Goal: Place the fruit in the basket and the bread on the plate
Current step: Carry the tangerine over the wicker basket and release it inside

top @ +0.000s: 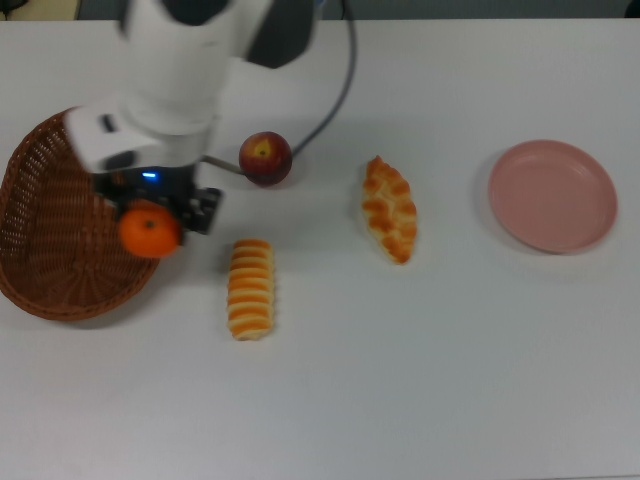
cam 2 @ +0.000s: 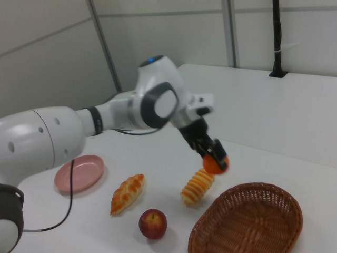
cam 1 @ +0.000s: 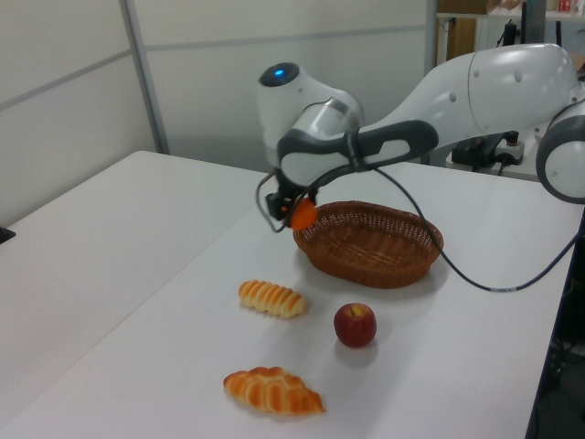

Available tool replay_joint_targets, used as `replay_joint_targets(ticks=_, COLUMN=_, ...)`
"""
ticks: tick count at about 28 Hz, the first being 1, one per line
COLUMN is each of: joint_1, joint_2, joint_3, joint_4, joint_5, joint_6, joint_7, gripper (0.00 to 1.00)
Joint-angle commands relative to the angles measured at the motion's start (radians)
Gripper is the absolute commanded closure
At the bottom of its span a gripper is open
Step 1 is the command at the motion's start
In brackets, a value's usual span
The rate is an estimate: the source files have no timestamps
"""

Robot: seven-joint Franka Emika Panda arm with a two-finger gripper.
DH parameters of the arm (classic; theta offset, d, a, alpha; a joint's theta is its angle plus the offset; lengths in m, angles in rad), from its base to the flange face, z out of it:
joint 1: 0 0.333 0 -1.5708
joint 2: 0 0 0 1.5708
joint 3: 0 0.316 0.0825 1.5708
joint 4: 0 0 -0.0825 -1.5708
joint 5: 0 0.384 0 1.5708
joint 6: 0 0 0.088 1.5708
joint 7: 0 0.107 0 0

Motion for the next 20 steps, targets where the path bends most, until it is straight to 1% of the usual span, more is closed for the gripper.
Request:
replay_joint_targets(ticks=1, joint_1=-0.094, joint_2=-0.021, joint_3=0.003, joint_4=-0.037, joint_5=0.066, joint_6=-0.013, joint_7=-0.083, gripper=0.92)
replay_joint_targets(ticks=3, joint_1=-0.115, joint_2=-0.021, joint_3=0.003, joint_4=-0.05, joint_5=0.068, joint_6=-0.014, joint_7=-0.106, gripper=0.92)
replay_joint_targets(ticks=4, joint_1=-0.135, joint_2=-0.02, joint_3=0.001, joint_4=-0.07, joint_5=0.068, joint_6=-0.014, joint_7=-0.127, gripper=0.92)
replay_joint_targets(ticks=7, joint_1=-0.158, joint_2=-0.011, joint_3=0.001, joint_4=-0.096, joint_5=0.065, joint_6=-0.013, joint_7=-0.144, gripper=0.91)
replay_joint_targets(ticks=11, joint_1=-0.175, joint_2=0.042, joint_3=0.001, joint_4=-0.1, joint_5=0.059, joint_6=-0.01, joint_7=-0.152, gripper=0.86)
replay_joint_targets(ticks=12, joint_1=-0.177, joint_2=0.054, joint_3=0.001, joint_4=-0.1, joint_5=0.059, joint_6=-0.006, joint_7=-0.152, gripper=0.8)
replay_joint_targets(ticks=14, joint_1=-0.178, joint_2=0.077, joint_3=0.001, joint_4=-0.098, joint_5=0.057, joint_6=-0.005, joint_7=-0.151, gripper=0.6)
replay_joint_targets(ticks=16, joint_1=-0.178, joint_2=0.08, joint_3=0.001, joint_4=-0.098, joint_5=0.057, joint_6=-0.005, joint_7=-0.154, gripper=0.57)
replay_joint_targets(ticks=18, joint_1=-0.18, joint_2=0.08, joint_3=0.001, joint_4=-0.098, joint_5=0.062, joint_6=-0.005, joint_7=-0.167, gripper=0.44)
replay_joint_targets(ticks=20, joint_1=-0.18, joint_2=0.08, joint_3=0.001, joint_4=-0.098, joint_5=0.068, joint_6=-0.006, joint_7=-0.204, gripper=0.37)
